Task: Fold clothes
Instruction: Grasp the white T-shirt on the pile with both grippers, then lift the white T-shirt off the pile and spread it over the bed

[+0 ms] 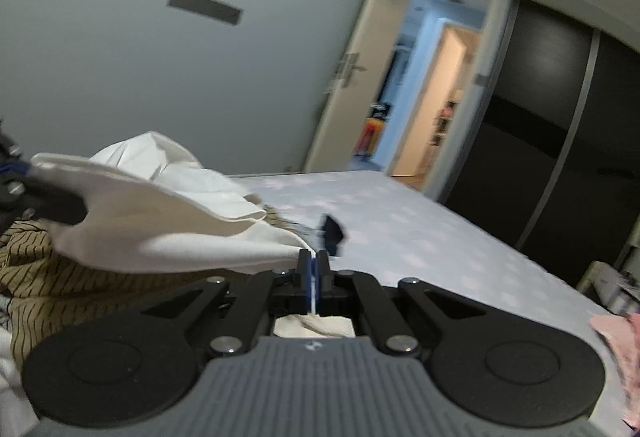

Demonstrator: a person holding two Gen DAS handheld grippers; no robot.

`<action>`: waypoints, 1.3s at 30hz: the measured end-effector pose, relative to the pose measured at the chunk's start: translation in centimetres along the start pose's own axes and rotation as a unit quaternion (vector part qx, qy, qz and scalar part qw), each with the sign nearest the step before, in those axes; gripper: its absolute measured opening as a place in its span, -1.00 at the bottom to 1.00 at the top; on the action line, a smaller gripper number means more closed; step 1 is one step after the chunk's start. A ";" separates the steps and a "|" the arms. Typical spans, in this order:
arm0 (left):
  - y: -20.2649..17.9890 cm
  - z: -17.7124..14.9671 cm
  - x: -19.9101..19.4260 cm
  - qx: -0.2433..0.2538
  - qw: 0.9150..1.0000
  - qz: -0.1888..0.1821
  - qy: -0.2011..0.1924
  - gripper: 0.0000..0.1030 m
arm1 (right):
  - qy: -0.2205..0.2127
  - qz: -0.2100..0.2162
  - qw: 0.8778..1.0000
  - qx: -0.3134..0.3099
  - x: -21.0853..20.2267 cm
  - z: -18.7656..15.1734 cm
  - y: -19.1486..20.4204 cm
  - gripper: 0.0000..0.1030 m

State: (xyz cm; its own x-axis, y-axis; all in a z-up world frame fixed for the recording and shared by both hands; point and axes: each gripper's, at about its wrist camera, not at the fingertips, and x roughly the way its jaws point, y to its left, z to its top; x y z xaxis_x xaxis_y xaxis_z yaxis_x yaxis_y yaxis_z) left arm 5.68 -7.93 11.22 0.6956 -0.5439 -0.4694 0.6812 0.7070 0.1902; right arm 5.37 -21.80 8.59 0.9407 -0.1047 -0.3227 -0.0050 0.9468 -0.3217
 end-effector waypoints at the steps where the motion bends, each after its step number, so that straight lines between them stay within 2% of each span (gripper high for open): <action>1: -1.1 -0.1 -0.5 0.007 1.000 -0.019 0.000 -0.97 | 0.001 -0.009 1.000 0.003 -1.5 -0.3 -0.8 -0.98; 4: -4.6 -0.4 -2.1 0.027 0.997 -0.075 -0.001 -0.97 | 0.015 -0.033 0.999 0.012 -5.6 -1.8 -3.0 -0.98; 8: -9.1 -0.9 -4.2 0.054 0.987 -0.150 -0.003 -0.97 | 0.037 -0.066 0.997 0.021 -10.2 -4.3 -5.8 -0.98; 12: -13.6 -1.5 -5.9 0.086 0.971 -0.221 -0.003 -0.97 | 0.064 -0.104 0.992 0.016 -14.0 -7.2 -7.9 -0.98; 15: -16.0 -2.3 -5.7 0.105 0.960 -0.259 0.008 -0.97 | 0.091 -0.132 0.987 0.014 -15.9 -9.2 -9.8 -0.98; 19: -18.0 -3.2 -4.5 0.126 0.945 -0.300 0.043 -0.95 | 0.148 -0.134 0.979 0.033 -16.8 -12.7 -12.0 -0.98; 20: -18.2 -3.5 -4.1 0.136 0.942 -0.304 0.050 -0.93 | 0.165 -0.133 0.977 0.034 -16.8 -13.8 -12.3 -0.98; 23: -18.4 -4.3 -2.7 0.166 0.932 -0.313 0.074 -0.65 | 0.205 -0.112 0.970 0.060 -16.5 -16.9 -13.0 -0.97; 25: -18.3 -4.6 -1.4 0.182 0.930 -0.307 0.089 -0.50 | 0.233 -0.094 0.965 0.081 -16.2 -19.2 -13.1 -0.97; 28: -17.4 -4.9 1.0 0.195 0.928 -0.292 0.121 -0.40 | 0.268 -0.079 0.955 0.094 -15.9 -22.2 -12.6 -0.97; 30: -16.9 -4.8 1.8 0.196 0.932 -0.275 0.135 -0.31 | 0.293 -0.060 0.949 0.100 -15.4 -23.3 -12.6 -0.95; 32: -16.2 -4.1 4.4 0.196 0.939 -0.248 0.140 -0.24 | 0.304 -0.040 0.945 0.114 -15.4 -24.2 -12.8 -0.91; 34: -15.3 -3.6 6.7 0.199 0.943 -0.228 0.140 -0.24 | 0.294 -0.033 0.946 0.133 -15.4 -24.4 -13.3 -0.90; 37: -13.9 -3.0 10.3 0.205 0.948 -0.198 0.140 -0.24 | 0.277 -0.026 0.942 0.189 -14.7 -24.4 -15.0 -0.69; 38: -13.4 -2.7 11.4 0.207 0.950 -0.188 0.140 -0.24 | 0.277 -0.026 0.938 0.209 -14.6 -24.6 -15.7 -0.58; 39: -13.0 -2.5 12.6 0.208 0.951 -0.178 0.140 -0.24 | 0.280 -0.030 0.932 0.230 -14.3 -24.8 -16.6 -0.55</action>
State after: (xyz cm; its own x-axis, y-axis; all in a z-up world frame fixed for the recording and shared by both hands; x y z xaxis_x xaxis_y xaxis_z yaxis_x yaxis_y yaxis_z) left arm 5.05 -22.83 0.66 0.3555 -0.5320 -0.7685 0.9342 0.2284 0.2740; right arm -16.37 -43.54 -3.56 0.6101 -0.1812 -0.7713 0.3079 0.9512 0.0202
